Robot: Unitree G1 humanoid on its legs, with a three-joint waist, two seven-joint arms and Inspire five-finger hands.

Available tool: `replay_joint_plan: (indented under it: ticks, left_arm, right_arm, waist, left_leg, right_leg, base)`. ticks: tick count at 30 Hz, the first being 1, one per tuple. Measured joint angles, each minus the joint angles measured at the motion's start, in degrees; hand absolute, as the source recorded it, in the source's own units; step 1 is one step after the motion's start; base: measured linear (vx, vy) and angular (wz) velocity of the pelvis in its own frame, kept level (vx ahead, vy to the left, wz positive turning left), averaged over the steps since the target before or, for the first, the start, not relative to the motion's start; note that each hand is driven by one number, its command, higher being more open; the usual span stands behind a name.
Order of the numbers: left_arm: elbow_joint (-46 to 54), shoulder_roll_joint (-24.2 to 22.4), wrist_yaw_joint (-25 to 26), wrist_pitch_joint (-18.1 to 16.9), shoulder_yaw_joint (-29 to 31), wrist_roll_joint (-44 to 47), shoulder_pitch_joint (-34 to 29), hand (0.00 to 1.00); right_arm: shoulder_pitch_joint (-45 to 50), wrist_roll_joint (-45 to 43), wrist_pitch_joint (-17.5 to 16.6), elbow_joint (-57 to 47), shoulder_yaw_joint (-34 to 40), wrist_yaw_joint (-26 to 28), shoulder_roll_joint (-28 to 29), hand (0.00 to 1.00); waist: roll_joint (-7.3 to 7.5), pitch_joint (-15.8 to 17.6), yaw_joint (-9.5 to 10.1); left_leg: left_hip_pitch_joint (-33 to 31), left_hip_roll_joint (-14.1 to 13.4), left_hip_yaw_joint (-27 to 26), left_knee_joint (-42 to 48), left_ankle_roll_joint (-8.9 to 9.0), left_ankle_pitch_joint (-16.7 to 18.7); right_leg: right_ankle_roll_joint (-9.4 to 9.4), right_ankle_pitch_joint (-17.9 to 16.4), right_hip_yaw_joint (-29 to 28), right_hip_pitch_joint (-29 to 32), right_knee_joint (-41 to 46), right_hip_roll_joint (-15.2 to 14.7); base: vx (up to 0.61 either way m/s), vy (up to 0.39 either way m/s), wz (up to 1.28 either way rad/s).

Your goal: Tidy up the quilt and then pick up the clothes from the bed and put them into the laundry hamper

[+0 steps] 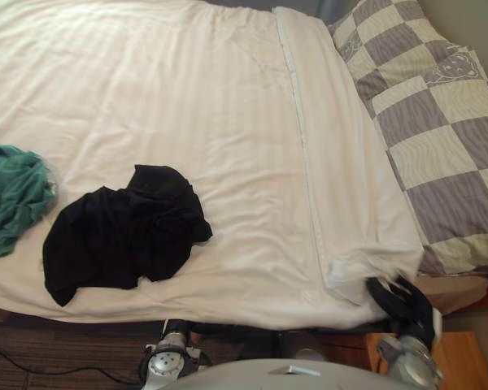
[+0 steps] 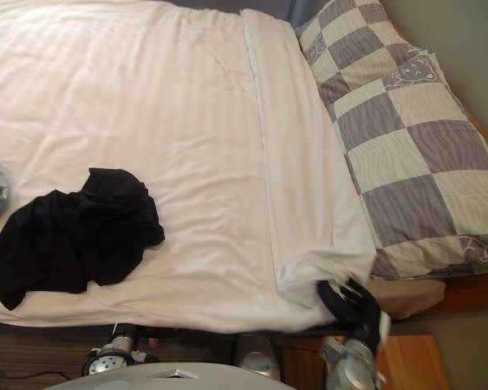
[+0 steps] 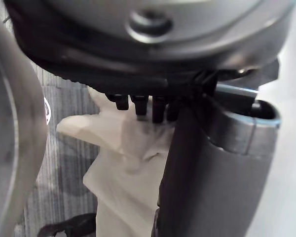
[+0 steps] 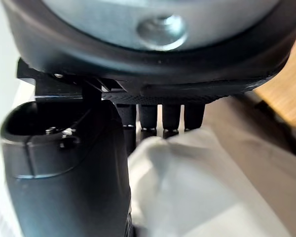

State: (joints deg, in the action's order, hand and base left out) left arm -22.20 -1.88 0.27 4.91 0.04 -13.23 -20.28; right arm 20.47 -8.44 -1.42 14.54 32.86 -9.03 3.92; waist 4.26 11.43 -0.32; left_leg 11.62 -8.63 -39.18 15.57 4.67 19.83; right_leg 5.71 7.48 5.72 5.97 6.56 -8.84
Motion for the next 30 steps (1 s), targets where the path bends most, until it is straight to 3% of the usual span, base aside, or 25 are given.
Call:
replay_joint_plan:
  ticks: [2,7,11,13,17,18,24,30]
  left_arm:
    - [-2.14,-0.05,0.98,-0.14,0.1,1.09,0.69,1.0]
    - [-9.72,2.1,5.03,-2.56,1.56,1.86,5.19,1.0]
    - [-11.8,2.87,5.85,-2.7,1.58,2.11,6.21,1.0]
    - [-12.21,3.19,6.0,-2.72,1.58,2.09,6.17,1.0]
    - [-13.69,4.14,6.07,-2.71,1.58,2.09,6.23,1.0]
    - [-13.81,4.25,6.07,-2.71,1.58,2.09,6.25,1.0]
    - [-16.11,4.41,5.77,-2.73,1.55,2.05,6.52,1.0]
    - [-18.99,4.38,4.49,-3.63,1.46,1.25,7.93,1.0]
  right_arm:
    - [0.17,-3.12,1.25,0.73,3.51,-1.83,0.01,1.0]
    - [1.36,-6.17,4.21,-1.09,10.96,-7.76,0.76,1.0]
    - [3.09,-5.9,5.11,-17.45,16.43,-13.72,0.92,1.0]
    - [3.39,-5.26,4.59,-26.48,18.16,-15.93,0.87,1.0]
    - [2.52,-3.15,-0.22,-38.31,18.07,-18.53,0.61,1.0]
    - [2.08,-3.15,-0.71,-39.18,17.57,-18.58,0.61,0.0]
    - [0.25,-3.29,-2.17,-44.05,7.43,-15.8,0.63,0.0]
    - [-1.59,-11.34,-7.77,-43.25,-6.63,-8.39,-0.26,0.0]
  waist:
    - [-0.56,-0.28,-0.12]
    - [-0.31,-0.43,-1.03]
    - [-0.27,-0.51,-2.33]
    - [-0.01,-0.84,-2.99]
    - [1.11,-3.08,-3.12]
    - [1.26,-3.24,-3.13]
    - [1.08,-4.41,-3.12]
    - [0.08,-4.96,-2.94]
  left_leg:
    - [0.51,0.16,-0.28,-0.45,0.19,-0.1]
    - [1.0,0.25,-1.05,-1.91,1.15,-1.11]
    - [0.96,0.36,-1.1,-2.05,1.06,-1.62]
    - [0.91,0.48,-1.09,-2.06,0.94,-1.74]
    - [0.78,0.61,-1.23,-2.15,0.92,-1.87]
    - [0.78,0.67,-1.3,-2.16,0.91,-1.87]
    - [0.82,1.24,-1.47,-2.66,0.9,-1.87]
    - [-0.02,2.18,0.45,-3.73,0.27,-2.62]
  right_leg:
    - [0.36,-0.86,0.3,-0.03,0.65,-0.09]
    - [0.32,-2.46,1.41,0.0,0.48,-0.14]
    - [0.41,-2.35,1.54,0.06,0.4,-0.24]
    - [0.81,-2.05,1.54,0.11,0.38,-0.35]
    - [1.08,-1.7,1.43,0.47,0.36,-0.34]
    - [1.1,-1.68,1.35,0.52,0.36,-0.32]
    - [1.28,-1.56,0.9,0.91,0.3,-0.48]
    - [1.48,-1.44,2.13,0.92,-0.18,-1.57]
  base:
    - [-0.01,-0.021,-0.06]
    - [-0.04,-0.073,-0.05]
    - [-0.03,-0.036,0.0]
    - [0.0,0.0,0.0]
    - [0.0,0.0,0.0]
    - [0.01,0.004,-0.05]
    - [0.0,0.005,-0.04]
    - [0.02,0.002,0.13]
